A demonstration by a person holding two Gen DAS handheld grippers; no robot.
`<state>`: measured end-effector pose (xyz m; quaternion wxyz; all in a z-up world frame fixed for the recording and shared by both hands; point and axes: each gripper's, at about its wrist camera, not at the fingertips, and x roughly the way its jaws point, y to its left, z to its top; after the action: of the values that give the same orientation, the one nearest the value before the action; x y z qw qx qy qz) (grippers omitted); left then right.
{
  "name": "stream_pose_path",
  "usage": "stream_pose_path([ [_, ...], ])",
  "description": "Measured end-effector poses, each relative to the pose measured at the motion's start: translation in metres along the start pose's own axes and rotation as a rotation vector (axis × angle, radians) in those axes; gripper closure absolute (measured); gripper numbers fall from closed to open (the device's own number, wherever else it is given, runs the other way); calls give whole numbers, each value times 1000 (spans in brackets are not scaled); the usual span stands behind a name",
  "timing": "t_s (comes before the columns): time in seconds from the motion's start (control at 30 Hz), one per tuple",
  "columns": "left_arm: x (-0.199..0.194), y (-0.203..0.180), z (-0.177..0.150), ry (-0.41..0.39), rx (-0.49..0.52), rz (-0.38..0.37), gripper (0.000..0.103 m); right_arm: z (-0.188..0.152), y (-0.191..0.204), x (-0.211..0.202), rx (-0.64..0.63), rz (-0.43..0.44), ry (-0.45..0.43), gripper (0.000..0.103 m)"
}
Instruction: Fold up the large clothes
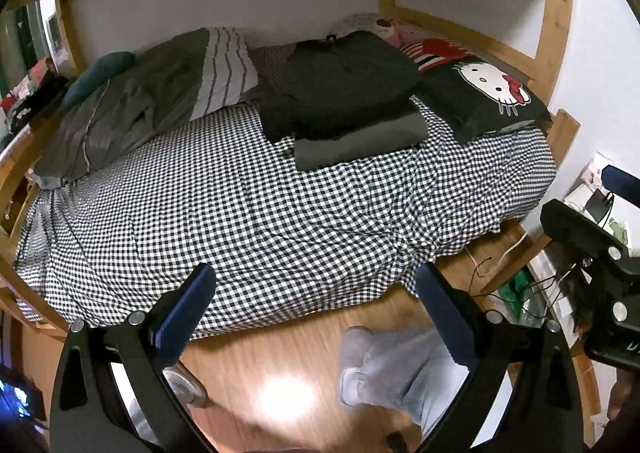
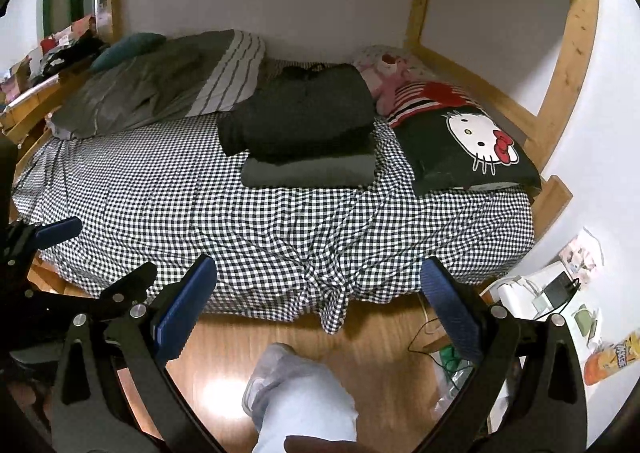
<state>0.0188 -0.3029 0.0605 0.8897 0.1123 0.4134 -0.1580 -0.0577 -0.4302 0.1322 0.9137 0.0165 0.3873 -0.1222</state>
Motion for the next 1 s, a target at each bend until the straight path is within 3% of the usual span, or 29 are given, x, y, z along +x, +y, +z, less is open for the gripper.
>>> stream_pose_path([
  [1.0, -1, -7, -8, 25, 6, -3, 5, -14, -8, -3, 6, -11, -2, 3],
])
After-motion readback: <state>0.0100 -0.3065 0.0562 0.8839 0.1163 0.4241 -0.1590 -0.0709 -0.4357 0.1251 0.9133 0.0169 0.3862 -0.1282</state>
